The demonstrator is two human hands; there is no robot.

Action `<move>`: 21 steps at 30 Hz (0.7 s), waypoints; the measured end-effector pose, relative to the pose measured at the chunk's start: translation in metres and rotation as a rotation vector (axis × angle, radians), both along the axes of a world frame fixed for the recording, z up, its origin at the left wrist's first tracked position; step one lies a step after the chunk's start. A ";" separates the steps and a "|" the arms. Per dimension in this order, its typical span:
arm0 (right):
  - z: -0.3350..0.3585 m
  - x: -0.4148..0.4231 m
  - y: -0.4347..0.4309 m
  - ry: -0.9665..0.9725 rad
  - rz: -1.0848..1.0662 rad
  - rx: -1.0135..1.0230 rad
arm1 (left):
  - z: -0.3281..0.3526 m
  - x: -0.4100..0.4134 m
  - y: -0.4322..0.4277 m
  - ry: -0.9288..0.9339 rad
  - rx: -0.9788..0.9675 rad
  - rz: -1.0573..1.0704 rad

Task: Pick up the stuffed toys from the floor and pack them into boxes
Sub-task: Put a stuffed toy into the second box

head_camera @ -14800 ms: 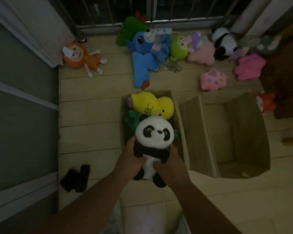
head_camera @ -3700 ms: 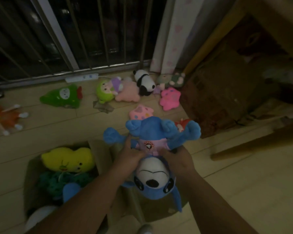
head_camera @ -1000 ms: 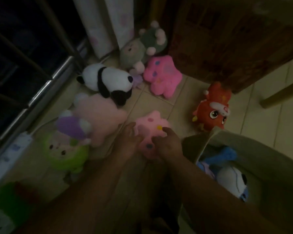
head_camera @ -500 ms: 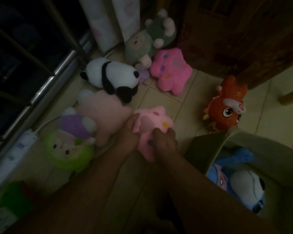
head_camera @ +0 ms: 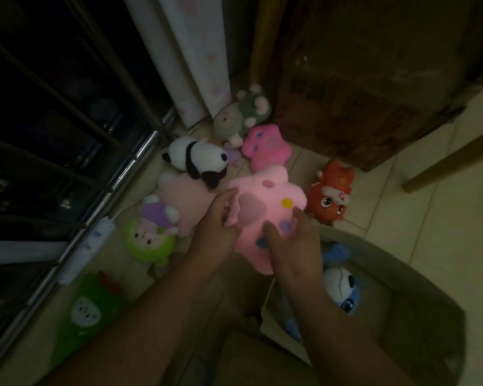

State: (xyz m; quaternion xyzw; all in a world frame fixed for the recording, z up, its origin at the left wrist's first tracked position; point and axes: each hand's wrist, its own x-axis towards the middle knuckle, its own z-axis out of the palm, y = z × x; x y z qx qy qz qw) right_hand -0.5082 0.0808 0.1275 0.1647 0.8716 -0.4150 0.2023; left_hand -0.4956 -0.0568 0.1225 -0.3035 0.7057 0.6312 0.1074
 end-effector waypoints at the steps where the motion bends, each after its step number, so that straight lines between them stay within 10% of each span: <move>1: 0.013 0.002 0.013 0.007 -0.007 0.013 | 0.014 0.002 0.012 0.004 0.010 0.000; 21: 0.106 0.080 0.226 -0.145 0.106 -0.022 | 0.109 0.076 0.203 -0.113 -0.056 -0.092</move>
